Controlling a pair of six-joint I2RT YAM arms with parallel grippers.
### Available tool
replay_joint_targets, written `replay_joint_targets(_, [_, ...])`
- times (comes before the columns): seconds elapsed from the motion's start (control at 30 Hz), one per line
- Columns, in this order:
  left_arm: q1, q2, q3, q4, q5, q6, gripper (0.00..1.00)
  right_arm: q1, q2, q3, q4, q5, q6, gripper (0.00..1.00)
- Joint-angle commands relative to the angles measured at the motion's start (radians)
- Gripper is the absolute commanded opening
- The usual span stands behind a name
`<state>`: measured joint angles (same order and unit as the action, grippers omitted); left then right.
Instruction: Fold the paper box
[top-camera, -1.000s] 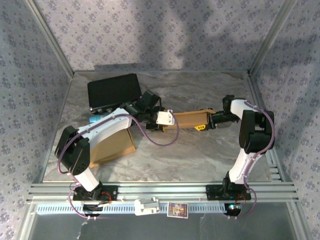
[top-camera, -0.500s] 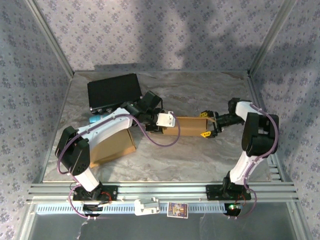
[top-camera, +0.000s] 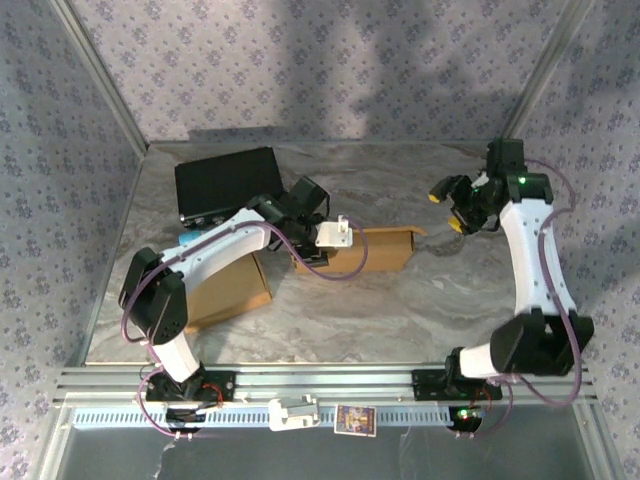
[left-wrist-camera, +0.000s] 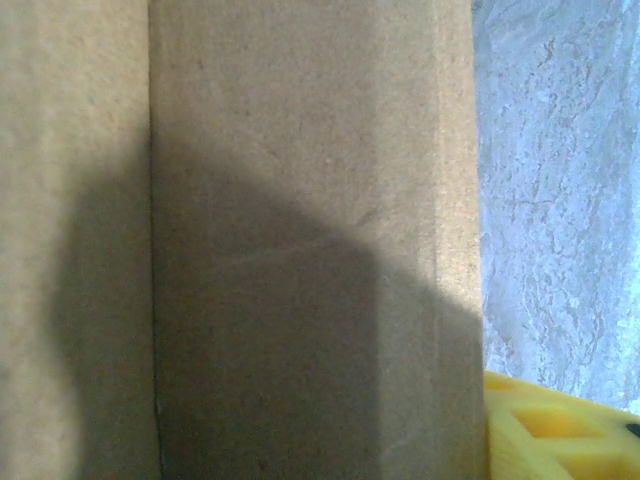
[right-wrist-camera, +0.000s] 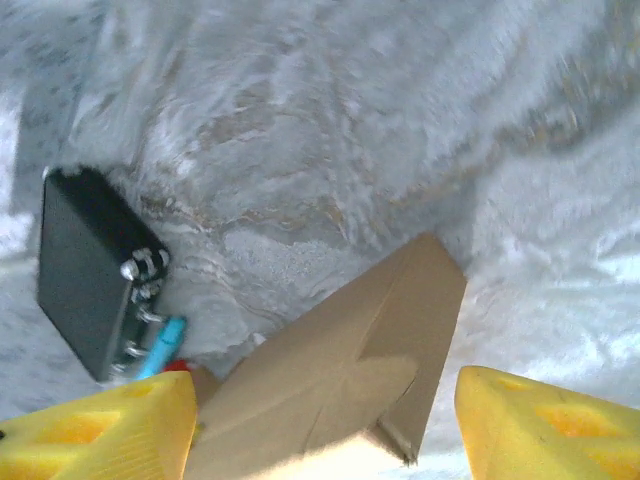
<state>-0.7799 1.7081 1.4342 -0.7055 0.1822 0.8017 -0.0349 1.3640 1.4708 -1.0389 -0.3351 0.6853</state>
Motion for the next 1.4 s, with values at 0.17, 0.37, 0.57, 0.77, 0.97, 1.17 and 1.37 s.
replay_joint_targets(0.17, [0.005, 0.034, 0.044, -0.028, 0.018, -0.026, 0.57, 0.214, 0.008, 0.021, 0.017, 0.241, -0.361, 0.65])
replay_joint_targets(0.37, [0.02, 0.03, 0.037, -0.058, 0.04, 0.005, 0.57, 0.264, -0.062, -0.01, -0.017, 0.288, -0.494, 0.65])
replay_joint_targets(0.57, [0.044, 0.028, 0.037, -0.073, 0.074, 0.023, 0.57, 0.282, -0.132, -0.102, 0.0, 0.278, -0.713, 0.62])
replay_joint_targets(0.77, [0.063, 0.034, 0.052, -0.084, 0.122, 0.04, 0.58, 0.295, -0.097, -0.079, -0.103, 0.325, -0.798, 0.65])
replay_joint_targets(0.97, [0.07, 0.045, 0.06, -0.094, 0.152, 0.068, 0.59, 0.315, -0.027, -0.067, -0.079, 0.353, -0.829, 0.78])
replay_joint_targets(1.17, [0.076, 0.049, 0.064, -0.098, 0.159, 0.08, 0.6, 0.313, 0.052, -0.036, -0.025, 0.32, -0.808, 0.78])
replay_joint_targets(1.37, [0.078, 0.038, 0.061, -0.099, 0.16, 0.079, 0.62, 0.319, 0.074, -0.091, -0.033, 0.369, -0.753, 0.71])
